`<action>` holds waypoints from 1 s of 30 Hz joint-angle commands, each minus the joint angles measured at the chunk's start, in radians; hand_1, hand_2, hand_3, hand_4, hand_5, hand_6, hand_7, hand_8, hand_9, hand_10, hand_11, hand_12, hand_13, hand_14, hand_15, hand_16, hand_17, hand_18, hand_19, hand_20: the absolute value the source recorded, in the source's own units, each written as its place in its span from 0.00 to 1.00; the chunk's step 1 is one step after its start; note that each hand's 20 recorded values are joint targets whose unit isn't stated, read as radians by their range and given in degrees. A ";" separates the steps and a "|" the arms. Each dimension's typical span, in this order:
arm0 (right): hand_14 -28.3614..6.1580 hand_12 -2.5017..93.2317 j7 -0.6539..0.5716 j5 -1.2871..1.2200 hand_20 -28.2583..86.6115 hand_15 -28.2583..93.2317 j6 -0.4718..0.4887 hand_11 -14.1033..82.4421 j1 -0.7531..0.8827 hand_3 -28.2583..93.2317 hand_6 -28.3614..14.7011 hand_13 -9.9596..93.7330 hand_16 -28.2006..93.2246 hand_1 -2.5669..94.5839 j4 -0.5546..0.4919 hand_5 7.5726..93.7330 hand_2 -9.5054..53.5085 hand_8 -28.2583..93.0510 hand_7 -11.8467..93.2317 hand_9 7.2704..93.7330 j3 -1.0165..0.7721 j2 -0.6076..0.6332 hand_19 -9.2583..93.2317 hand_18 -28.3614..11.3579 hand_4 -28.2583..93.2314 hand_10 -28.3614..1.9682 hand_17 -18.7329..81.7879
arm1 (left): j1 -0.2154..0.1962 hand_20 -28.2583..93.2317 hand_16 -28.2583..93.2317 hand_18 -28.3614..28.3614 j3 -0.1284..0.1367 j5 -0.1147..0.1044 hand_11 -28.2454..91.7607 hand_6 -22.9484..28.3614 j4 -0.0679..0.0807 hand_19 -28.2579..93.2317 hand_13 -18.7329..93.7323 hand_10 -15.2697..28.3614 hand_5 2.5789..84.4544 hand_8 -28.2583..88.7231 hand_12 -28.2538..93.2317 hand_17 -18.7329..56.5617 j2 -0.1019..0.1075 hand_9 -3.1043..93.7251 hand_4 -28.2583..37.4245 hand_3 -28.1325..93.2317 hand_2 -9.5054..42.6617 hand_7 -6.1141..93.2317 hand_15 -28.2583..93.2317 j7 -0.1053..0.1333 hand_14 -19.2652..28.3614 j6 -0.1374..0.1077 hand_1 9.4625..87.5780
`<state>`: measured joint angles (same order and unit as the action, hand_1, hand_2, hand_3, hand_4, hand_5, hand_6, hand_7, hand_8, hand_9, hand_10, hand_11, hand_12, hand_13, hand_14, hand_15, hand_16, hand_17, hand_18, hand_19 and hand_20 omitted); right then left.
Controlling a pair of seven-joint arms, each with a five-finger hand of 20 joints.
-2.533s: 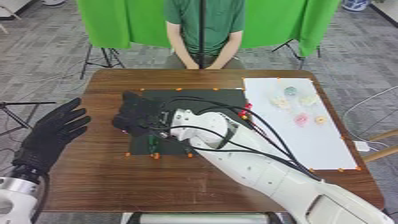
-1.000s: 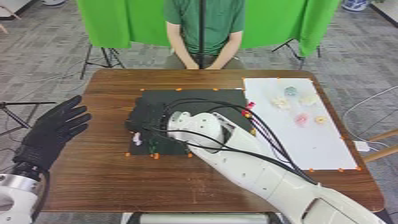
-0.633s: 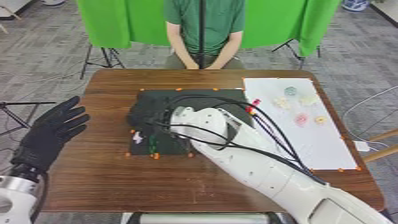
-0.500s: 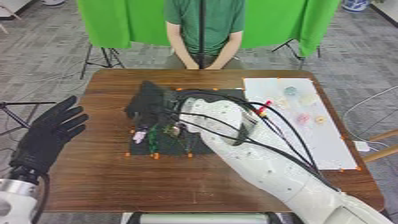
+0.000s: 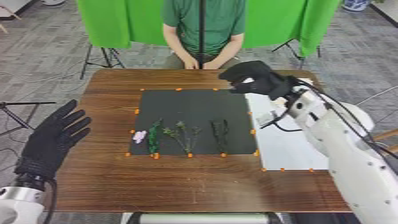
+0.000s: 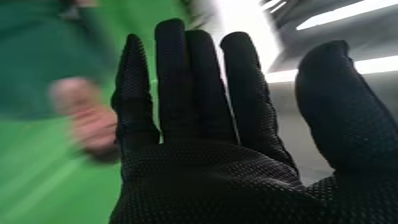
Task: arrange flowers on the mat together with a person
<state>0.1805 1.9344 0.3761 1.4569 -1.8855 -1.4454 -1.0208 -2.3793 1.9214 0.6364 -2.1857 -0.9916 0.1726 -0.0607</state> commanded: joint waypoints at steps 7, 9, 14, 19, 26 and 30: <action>0.45 0.27 -0.211 -0.831 0.47 0.30 -0.057 0.20 0.583 0.90 0.60 0.41 0.52 0.22 -0.114 0.37 0.18 0.17 0.21 0.38 -0.482 -0.126 0.43 0.21 0.04 0.48 0.32 | -0.022 0.31 0.26 0.88 0.006 0.027 0.38 0.52 -0.005 0.59 0.37 0.60 0.35 0.17 0.39 0.13 -0.049 0.31 0.03 0.79 0.07 0.21 0.44 -0.009 0.69 0.008 0.27; 0.45 0.28 -0.212 -0.855 0.48 0.31 -0.090 0.20 0.636 0.91 0.60 0.42 0.53 0.22 -0.140 0.37 0.17 0.18 0.22 0.38 -0.499 -0.163 0.44 0.20 0.04 0.48 0.31 | -0.022 0.31 0.26 0.88 0.008 0.027 0.38 0.52 -0.005 0.59 0.37 0.60 0.35 0.17 0.39 0.13 -0.050 0.31 0.03 0.79 0.07 0.21 0.44 -0.015 0.69 0.008 0.27; 0.46 0.29 -0.204 -0.827 0.49 0.32 -0.103 0.22 0.718 0.92 0.61 0.42 0.54 0.24 -0.179 0.37 0.17 0.17 0.23 0.38 -0.529 -0.229 0.47 0.19 0.05 0.47 0.31 | -0.025 0.31 0.26 0.88 0.009 0.027 0.38 0.52 -0.005 0.59 0.37 0.60 0.35 0.17 0.39 0.13 -0.057 0.31 0.03 0.79 0.08 0.21 0.44 -0.010 0.69 0.010 0.27; 0.47 0.29 -0.180 -0.797 0.50 0.34 -0.118 0.23 0.719 0.92 0.56 0.43 0.54 0.23 -0.176 0.37 0.14 0.17 0.23 0.38 -0.533 -0.277 0.48 0.19 0.05 0.47 0.31 | -0.021 0.31 0.26 0.88 0.010 0.030 0.38 0.52 -0.004 0.59 0.37 0.60 0.35 0.17 0.39 0.13 -0.057 0.31 0.03 0.79 0.08 0.21 0.44 -0.012 0.69 0.019 0.27; 0.48 0.29 -0.162 -0.783 0.49 0.37 -0.111 0.25 0.712 0.92 0.53 0.44 0.53 0.23 -0.175 0.38 0.12 0.18 0.23 0.39 -0.532 -0.323 0.49 0.20 0.04 0.46 0.31 | -0.010 0.31 0.26 0.88 -0.008 0.031 0.38 0.52 0.001 0.58 0.37 0.60 0.35 0.17 0.39 0.13 -0.065 0.31 0.03 0.79 0.08 0.21 0.44 -0.019 0.69 0.016 0.27; 0.48 0.29 -0.174 -0.786 0.49 0.38 -0.120 0.25 0.722 0.92 0.53 0.44 0.52 0.23 -0.177 0.38 0.12 0.18 0.23 0.39 -0.535 -0.325 0.49 0.20 0.04 0.46 0.31 | -0.020 0.31 0.26 0.88 -0.002 0.035 0.38 0.52 -0.006 0.58 0.37 0.60 0.35 0.17 0.39 0.13 -0.071 0.31 0.03 0.79 0.08 0.21 0.44 -0.018 0.69 0.007 0.26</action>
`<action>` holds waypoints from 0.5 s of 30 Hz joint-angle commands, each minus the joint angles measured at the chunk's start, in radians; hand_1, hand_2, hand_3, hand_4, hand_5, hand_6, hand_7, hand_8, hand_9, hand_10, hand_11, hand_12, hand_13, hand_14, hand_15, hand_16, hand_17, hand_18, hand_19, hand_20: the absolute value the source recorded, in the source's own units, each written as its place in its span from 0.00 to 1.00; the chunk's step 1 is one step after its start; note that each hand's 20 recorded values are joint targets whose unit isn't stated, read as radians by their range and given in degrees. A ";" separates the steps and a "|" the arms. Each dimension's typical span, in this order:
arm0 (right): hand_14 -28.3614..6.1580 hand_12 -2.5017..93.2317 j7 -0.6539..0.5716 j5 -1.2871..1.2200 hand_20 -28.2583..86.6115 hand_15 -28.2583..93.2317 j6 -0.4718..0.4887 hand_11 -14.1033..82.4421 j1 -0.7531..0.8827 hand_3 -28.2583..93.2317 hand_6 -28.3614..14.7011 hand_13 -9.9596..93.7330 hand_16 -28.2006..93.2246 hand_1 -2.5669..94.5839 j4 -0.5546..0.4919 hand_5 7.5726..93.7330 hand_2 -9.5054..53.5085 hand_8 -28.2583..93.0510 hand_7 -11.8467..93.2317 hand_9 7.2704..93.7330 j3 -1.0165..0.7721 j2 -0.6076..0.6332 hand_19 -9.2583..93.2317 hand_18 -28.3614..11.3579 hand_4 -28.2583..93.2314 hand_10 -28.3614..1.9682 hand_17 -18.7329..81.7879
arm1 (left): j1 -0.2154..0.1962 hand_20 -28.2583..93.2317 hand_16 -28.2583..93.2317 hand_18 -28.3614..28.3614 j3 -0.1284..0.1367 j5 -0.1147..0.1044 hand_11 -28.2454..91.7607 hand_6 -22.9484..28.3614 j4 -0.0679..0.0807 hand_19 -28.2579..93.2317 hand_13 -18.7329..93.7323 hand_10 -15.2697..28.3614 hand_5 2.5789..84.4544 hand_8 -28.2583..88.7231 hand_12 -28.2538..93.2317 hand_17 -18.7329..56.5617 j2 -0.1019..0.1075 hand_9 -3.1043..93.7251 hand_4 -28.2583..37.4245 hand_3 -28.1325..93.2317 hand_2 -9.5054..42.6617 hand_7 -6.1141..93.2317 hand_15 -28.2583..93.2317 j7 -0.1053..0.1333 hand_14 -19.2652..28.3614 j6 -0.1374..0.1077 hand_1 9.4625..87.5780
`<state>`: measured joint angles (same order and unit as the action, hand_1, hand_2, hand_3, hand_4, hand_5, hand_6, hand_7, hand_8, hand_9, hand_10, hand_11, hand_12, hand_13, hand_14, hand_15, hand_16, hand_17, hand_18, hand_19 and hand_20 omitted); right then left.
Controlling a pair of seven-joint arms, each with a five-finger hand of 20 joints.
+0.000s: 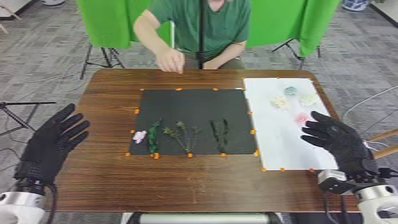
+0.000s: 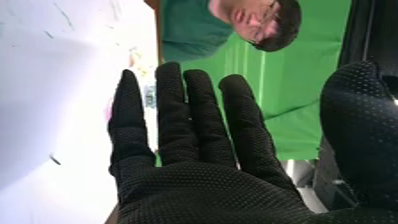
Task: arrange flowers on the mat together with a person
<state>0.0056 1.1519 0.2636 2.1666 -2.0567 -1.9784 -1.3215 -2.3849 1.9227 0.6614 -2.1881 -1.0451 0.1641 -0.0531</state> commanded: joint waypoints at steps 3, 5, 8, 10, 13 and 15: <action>0.48 0.29 -0.005 -0.003 0.49 0.38 -0.008 0.25 0.021 0.92 0.52 0.44 0.52 0.23 -0.010 0.38 0.12 0.17 0.22 0.39 -0.010 -0.027 0.49 0.20 0.04 0.46 0.31 | -0.016 0.31 0.26 0.88 -0.003 0.011 0.38 0.52 -0.004 0.58 0.37 0.60 0.35 0.17 0.39 0.13 -0.020 0.31 0.02 0.79 0.08 0.21 0.44 -0.009 0.69 -0.003 0.26; 0.48 0.29 -0.008 -0.004 0.49 0.38 -0.009 0.25 0.017 0.92 0.52 0.44 0.51 0.23 -0.006 0.38 0.12 0.18 0.22 0.40 -0.005 -0.027 0.49 0.20 0.04 0.46 0.31 | -0.029 0.31 0.26 0.88 -0.001 0.009 0.38 0.52 -0.007 0.58 0.37 0.60 0.35 0.17 0.39 0.13 -0.024 0.31 0.02 0.79 0.08 0.21 0.44 -0.006 0.69 -0.009 0.26; 0.48 0.29 -0.016 -0.004 0.49 0.38 -0.011 0.25 0.018 0.92 0.51 0.44 0.51 0.23 -0.006 0.38 0.12 0.18 0.22 0.40 0.005 -0.039 0.49 0.20 0.04 0.46 0.31 | -0.032 0.31 0.26 0.88 0.000 0.006 0.38 0.52 -0.005 0.58 0.37 0.60 0.35 0.17 0.39 0.13 -0.020 0.31 0.02 0.79 0.08 0.21 0.44 -0.004 0.69 -0.010 0.26; 0.48 0.29 -0.021 0.000 0.49 0.39 0.010 0.25 0.010 0.92 0.51 0.44 0.51 0.23 -0.003 0.38 0.12 0.18 0.22 0.40 0.005 -0.035 0.49 0.20 0.04 0.46 0.31 | -0.040 0.31 0.26 0.88 0.005 0.004 0.38 0.52 -0.008 0.58 0.37 0.60 0.35 0.17 0.39 0.13 -0.015 0.31 0.02 0.79 0.08 0.21 0.44 -0.002 0.69 -0.013 0.27; 0.48 0.29 -0.015 -0.001 0.49 0.39 -0.008 0.26 0.000 0.92 0.51 0.44 0.51 0.24 -0.004 0.38 0.12 0.18 0.22 0.40 0.014 -0.023 0.49 0.20 0.04 0.46 0.31 | -0.026 0.31 0.26 0.88 0.006 0.006 0.38 0.52 -0.004 0.58 0.37 0.61 0.36 0.17 0.39 0.13 -0.001 0.31 0.02 0.79 0.08 0.21 0.44 -0.009 0.69 -0.006 0.26; 0.48 0.29 -0.013 0.005 0.49 0.39 -0.001 0.26 -0.005 0.92 0.51 0.44 0.50 0.24 -0.005 0.39 0.12 0.18 0.22 0.40 0.015 -0.025 0.49 0.20 0.04 0.46 0.31 | -0.017 0.31 0.26 0.88 0.011 0.005 0.38 0.52 -0.003 0.58 0.37 0.61 0.36 0.17 0.39 0.13 0.011 0.31 0.02 0.79 0.08 0.21 0.44 -0.019 0.69 -0.001 0.26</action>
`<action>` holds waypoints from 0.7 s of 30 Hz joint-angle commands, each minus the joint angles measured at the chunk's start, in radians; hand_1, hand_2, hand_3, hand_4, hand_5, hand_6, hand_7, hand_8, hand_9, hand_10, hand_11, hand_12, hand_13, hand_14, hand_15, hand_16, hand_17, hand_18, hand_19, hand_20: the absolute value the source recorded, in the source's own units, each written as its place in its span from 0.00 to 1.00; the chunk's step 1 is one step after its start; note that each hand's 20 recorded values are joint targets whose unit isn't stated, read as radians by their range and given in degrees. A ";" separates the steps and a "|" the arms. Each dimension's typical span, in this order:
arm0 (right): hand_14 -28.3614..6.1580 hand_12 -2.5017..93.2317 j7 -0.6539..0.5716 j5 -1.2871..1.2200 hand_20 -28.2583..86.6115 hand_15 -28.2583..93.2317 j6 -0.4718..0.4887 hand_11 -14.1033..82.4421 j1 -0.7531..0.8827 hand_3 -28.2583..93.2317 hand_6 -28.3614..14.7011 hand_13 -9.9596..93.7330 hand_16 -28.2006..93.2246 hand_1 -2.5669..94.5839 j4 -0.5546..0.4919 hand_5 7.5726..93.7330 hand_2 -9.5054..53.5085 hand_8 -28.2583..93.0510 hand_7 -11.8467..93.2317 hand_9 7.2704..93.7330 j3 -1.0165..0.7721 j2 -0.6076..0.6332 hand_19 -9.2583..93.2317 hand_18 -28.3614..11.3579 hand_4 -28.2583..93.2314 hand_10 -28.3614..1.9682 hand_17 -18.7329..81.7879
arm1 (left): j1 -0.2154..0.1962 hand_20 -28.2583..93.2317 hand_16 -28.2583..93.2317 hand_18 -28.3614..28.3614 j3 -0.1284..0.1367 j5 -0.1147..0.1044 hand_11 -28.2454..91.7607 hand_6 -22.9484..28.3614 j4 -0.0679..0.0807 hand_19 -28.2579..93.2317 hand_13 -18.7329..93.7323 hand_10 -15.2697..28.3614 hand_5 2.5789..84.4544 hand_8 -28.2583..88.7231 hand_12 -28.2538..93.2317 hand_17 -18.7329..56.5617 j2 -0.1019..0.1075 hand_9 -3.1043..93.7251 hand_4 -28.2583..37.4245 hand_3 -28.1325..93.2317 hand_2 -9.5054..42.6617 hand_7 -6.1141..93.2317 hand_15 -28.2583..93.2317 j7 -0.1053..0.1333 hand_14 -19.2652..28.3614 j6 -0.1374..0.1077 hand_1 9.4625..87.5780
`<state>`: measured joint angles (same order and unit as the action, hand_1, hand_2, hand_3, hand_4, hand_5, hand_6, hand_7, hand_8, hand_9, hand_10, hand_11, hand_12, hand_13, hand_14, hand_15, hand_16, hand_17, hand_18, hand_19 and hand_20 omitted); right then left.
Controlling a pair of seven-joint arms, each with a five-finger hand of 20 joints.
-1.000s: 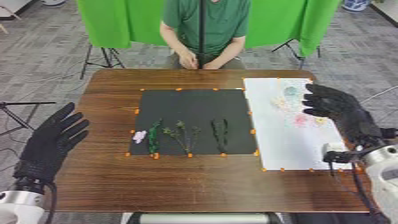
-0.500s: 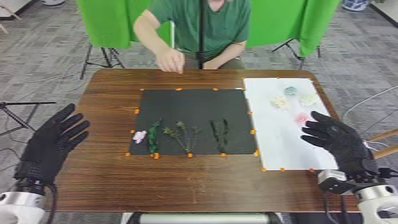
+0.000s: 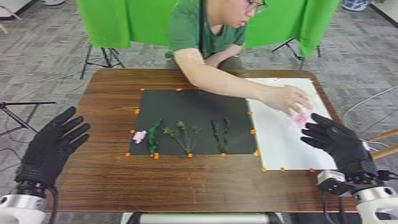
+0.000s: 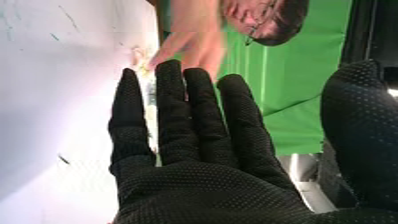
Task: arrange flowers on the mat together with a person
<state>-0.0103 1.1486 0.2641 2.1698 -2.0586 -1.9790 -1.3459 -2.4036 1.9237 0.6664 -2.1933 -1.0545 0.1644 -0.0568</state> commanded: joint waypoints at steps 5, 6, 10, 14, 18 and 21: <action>0.48 0.29 -0.006 0.008 0.49 0.39 0.007 0.26 -0.029 0.92 0.51 0.44 0.50 0.24 0.010 0.39 0.13 0.18 0.22 0.40 0.050 -0.011 0.50 0.20 0.04 0.46 0.31 | -0.019 0.31 0.26 0.88 0.027 -0.001 0.38 0.52 -0.004 0.58 0.37 0.61 0.36 0.17 0.39 0.13 0.020 0.31 0.02 0.79 0.09 0.21 0.44 -0.018 0.69 -0.005 0.26; 0.48 0.29 -0.012 0.009 0.49 0.39 0.017 0.26 -0.033 0.92 0.51 0.44 0.50 0.24 0.010 0.39 0.13 0.18 0.22 0.40 0.052 -0.008 0.50 0.20 0.04 0.46 0.31 | -0.019 0.31 0.26 0.88 0.026 -0.001 0.38 0.52 -0.004 0.58 0.37 0.60 0.36 0.17 0.39 0.14 0.018 0.31 0.02 0.79 0.09 0.21 0.44 -0.015 0.69 -0.006 0.26; 0.48 0.29 0.003 0.016 0.49 0.40 0.000 0.26 -0.043 0.92 0.51 0.44 0.50 0.24 0.008 0.39 0.13 0.17 0.23 0.40 0.065 -0.006 0.50 0.20 0.04 0.46 0.31 | 0.027 0.31 0.26 0.88 0.009 -0.001 0.38 0.52 0.011 0.59 0.37 0.61 0.36 0.17 0.39 0.14 0.039 0.31 0.02 0.79 0.09 0.21 0.44 -0.021 0.69 0.005 0.26; 0.48 0.29 -0.003 0.017 0.49 0.40 0.000 0.26 -0.052 0.92 0.51 0.44 0.50 0.24 0.015 0.39 0.13 0.17 0.23 0.40 0.080 -0.010 0.50 0.20 0.04 0.46 0.31 | 0.019 0.31 0.26 0.88 0.004 -0.004 0.38 0.52 0.011 0.59 0.37 0.60 0.36 0.17 0.39 0.13 0.031 0.31 0.02 0.79 0.09 0.21 0.44 -0.017 0.69 0.001 0.26; 0.48 0.29 0.001 0.017 0.49 0.40 -0.011 0.26 -0.045 0.92 0.51 0.44 0.50 0.24 0.006 0.39 0.13 0.17 0.22 0.40 0.077 -0.007 0.50 0.20 0.04 0.46 0.31 | 0.031 0.31 0.26 0.88 -0.008 -0.005 0.38 0.52 0.018 0.59 0.37 0.61 0.36 0.17 0.39 0.13 0.035 0.31 0.02 0.79 0.09 0.21 0.44 -0.015 0.69 0.005 0.26; 0.48 0.28 -0.009 0.019 0.49 0.40 -0.002 0.26 -0.049 0.92 0.51 0.44 0.50 0.24 0.008 0.39 0.13 0.17 0.23 0.40 0.076 -0.003 0.50 0.20 0.04 0.46 0.31 | 0.023 0.31 0.26 0.88 0.002 -0.004 0.38 0.52 0.013 0.59 0.37 0.60 0.36 0.17 0.39 0.13 0.044 0.31 0.02 0.79 0.09 0.21 0.44 -0.023 0.69 0.006 0.26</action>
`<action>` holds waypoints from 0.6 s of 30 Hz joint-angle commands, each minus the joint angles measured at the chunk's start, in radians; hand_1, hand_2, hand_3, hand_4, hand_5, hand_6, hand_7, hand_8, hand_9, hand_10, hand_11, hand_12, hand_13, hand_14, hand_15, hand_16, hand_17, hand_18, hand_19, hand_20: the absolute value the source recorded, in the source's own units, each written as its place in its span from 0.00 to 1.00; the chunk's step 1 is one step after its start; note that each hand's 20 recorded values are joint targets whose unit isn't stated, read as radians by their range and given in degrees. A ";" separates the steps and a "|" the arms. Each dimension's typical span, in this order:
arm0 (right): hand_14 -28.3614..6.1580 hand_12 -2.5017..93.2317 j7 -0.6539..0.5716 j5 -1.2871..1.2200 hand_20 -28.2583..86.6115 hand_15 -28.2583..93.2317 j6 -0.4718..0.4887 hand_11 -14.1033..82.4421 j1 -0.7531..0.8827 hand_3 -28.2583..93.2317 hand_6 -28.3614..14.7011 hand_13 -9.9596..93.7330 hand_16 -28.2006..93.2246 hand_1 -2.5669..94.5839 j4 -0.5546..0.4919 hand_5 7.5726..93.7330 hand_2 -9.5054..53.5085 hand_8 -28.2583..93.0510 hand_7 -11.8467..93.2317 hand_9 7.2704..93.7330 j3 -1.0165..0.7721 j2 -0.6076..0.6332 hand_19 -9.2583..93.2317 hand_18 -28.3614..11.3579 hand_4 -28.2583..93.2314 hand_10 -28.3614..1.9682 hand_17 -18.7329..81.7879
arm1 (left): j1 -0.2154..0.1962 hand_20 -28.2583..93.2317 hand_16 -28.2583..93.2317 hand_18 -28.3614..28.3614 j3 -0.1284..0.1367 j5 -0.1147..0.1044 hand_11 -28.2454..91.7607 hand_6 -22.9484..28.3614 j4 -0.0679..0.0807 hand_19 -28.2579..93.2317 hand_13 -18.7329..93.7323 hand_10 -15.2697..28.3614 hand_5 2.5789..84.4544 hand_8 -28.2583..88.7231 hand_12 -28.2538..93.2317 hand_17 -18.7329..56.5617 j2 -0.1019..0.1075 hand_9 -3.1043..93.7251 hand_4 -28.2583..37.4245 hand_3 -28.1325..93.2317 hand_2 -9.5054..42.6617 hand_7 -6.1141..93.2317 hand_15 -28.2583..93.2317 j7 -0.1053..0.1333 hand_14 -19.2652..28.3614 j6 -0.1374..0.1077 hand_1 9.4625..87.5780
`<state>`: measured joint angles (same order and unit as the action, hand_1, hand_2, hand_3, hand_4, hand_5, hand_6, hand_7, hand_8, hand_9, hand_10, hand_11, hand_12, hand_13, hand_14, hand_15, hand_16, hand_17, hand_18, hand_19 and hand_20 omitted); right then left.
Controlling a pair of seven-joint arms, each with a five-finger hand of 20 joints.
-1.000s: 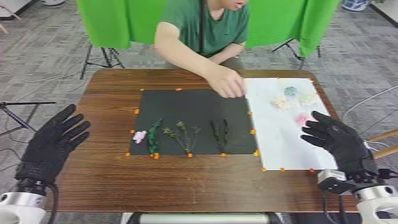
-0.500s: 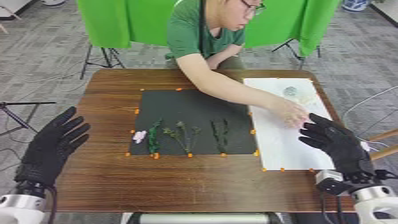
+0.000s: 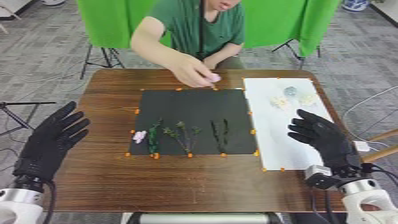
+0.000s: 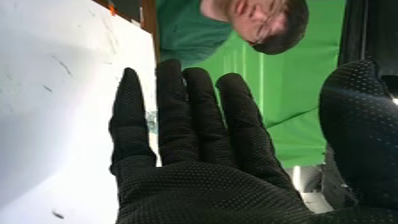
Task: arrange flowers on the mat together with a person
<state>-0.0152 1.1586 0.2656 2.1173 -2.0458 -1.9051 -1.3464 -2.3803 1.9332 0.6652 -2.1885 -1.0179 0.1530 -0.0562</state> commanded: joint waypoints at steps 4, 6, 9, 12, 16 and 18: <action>0.48 0.28 -0.009 0.011 0.49 0.40 -0.002 0.26 0.003 0.92 0.51 0.44 0.50 0.24 -0.004 0.39 0.13 0.17 0.23 0.40 0.012 0.005 0.50 0.20 0.04 0.46 0.31 | -0.035 0.31 0.26 0.88 0.000 -0.004 0.38 0.52 0.002 0.59 0.37 0.61 0.36 0.17 0.39 0.13 -0.007 0.31 0.02 0.79 0.09 0.21 0.44 -0.002 0.69 0.001 0.26; 0.48 0.28 -0.006 0.011 0.49 0.40 -0.008 0.26 0.010 0.92 0.51 0.44 0.49 0.24 -0.009 0.39 0.13 0.17 0.23 0.40 0.002 0.009 0.50 0.20 0.04 0.46 0.31 | -0.016 0.31 0.26 0.88 -0.010 -0.006 0.38 0.52 0.010 0.59 0.37 0.60 0.36 0.17 0.39 0.13 0.000 0.31 0.02 0.79 0.09 0.21 0.44 -0.007 0.69 0.001 0.26; 0.48 0.28 -0.006 0.011 0.49 0.40 -0.007 0.26 0.008 0.92 0.51 0.44 0.49 0.24 -0.008 0.39 0.13 0.17 0.23 0.40 -0.003 0.013 0.50 0.20 0.04 0.46 0.31 | -0.002 0.31 0.26 0.88 -0.010 0.000 0.38 0.52 0.014 0.59 0.37 0.61 0.36 0.17 0.39 0.13 0.009 0.31 0.02 0.79 0.09 0.21 0.44 -0.015 0.69 0.015 0.26; 0.48 0.28 -0.008 0.014 0.49 0.40 -0.006 0.26 0.007 0.92 0.51 0.44 0.49 0.24 -0.003 0.39 0.13 0.17 0.23 0.40 0.004 0.009 0.50 0.20 0.04 0.46 0.31 | -0.017 0.31 0.26 0.88 -0.005 -0.007 0.38 0.52 0.011 0.59 0.37 0.61 0.36 0.17 0.39 0.13 0.006 0.31 0.02 0.79 0.09 0.21 0.45 -0.014 0.69 0.006 0.26; 0.48 0.28 -0.007 0.021 0.49 0.40 -0.013 0.26 0.014 0.92 0.51 0.44 0.49 0.24 -0.009 0.39 0.13 0.17 0.23 0.40 -0.001 0.013 0.50 0.20 0.04 0.46 0.31 | -0.004 0.31 0.26 0.88 -0.016 -0.005 0.38 0.52 0.017 0.59 0.37 0.61 0.36 0.17 0.39 0.13 0.013 0.31 0.02 0.79 0.09 0.21 0.44 -0.016 0.69 0.012 0.26; 0.48 0.28 -0.008 0.016 0.49 0.40 -0.011 0.26 0.011 0.92 0.51 0.44 0.49 0.24 -0.009 0.39 0.13 0.17 0.23 0.40 -0.003 0.016 0.50 0.20 0.04 0.46 0.31 | 0.004 0.31 0.26 0.88 -0.018 -0.003 0.38 0.52 0.019 0.59 0.37 0.61 0.36 0.17 0.39 0.13 0.018 0.31 0.02 0.79 0.09 0.21 0.44 -0.021 0.69 0.016 0.26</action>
<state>-0.0241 1.1664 0.2648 2.1171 -2.0468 -1.9022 -1.3375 -2.3876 1.9273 0.6641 -2.1846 -1.0114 0.1503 -0.0546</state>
